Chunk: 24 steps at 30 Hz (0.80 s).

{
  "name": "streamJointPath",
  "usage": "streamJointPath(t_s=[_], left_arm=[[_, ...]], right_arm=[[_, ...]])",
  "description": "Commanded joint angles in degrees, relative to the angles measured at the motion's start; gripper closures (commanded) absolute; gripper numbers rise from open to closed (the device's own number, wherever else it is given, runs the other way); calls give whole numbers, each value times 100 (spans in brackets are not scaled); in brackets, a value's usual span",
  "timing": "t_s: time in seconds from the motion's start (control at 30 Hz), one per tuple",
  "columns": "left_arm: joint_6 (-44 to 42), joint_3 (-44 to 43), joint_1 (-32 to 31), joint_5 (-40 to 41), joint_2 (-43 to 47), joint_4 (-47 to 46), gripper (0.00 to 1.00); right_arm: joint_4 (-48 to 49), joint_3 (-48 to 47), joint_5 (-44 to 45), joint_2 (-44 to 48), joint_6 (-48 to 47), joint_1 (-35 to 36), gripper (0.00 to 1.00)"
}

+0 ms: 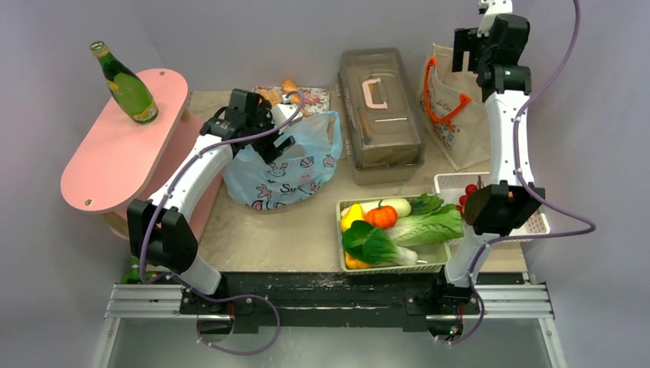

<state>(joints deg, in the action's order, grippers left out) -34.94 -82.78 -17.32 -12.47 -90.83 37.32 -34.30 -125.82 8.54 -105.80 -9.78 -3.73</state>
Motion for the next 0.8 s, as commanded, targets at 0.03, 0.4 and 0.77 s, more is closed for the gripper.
streamJointPath(t_s=[0.03, 0.4, 0.77], left_arm=[[303, -168, 27, -107, 429, 112, 11], [621, -239, 27, -66, 679, 141, 10], [981, -328, 27, -193, 865, 347, 11]], right_arm=[[-1151, -575, -519, -754, -558, -180, 2], [-1719, -560, -686, -1733, -889, -207, 5], [26, -853, 768, -1060, -304, -240, 100]])
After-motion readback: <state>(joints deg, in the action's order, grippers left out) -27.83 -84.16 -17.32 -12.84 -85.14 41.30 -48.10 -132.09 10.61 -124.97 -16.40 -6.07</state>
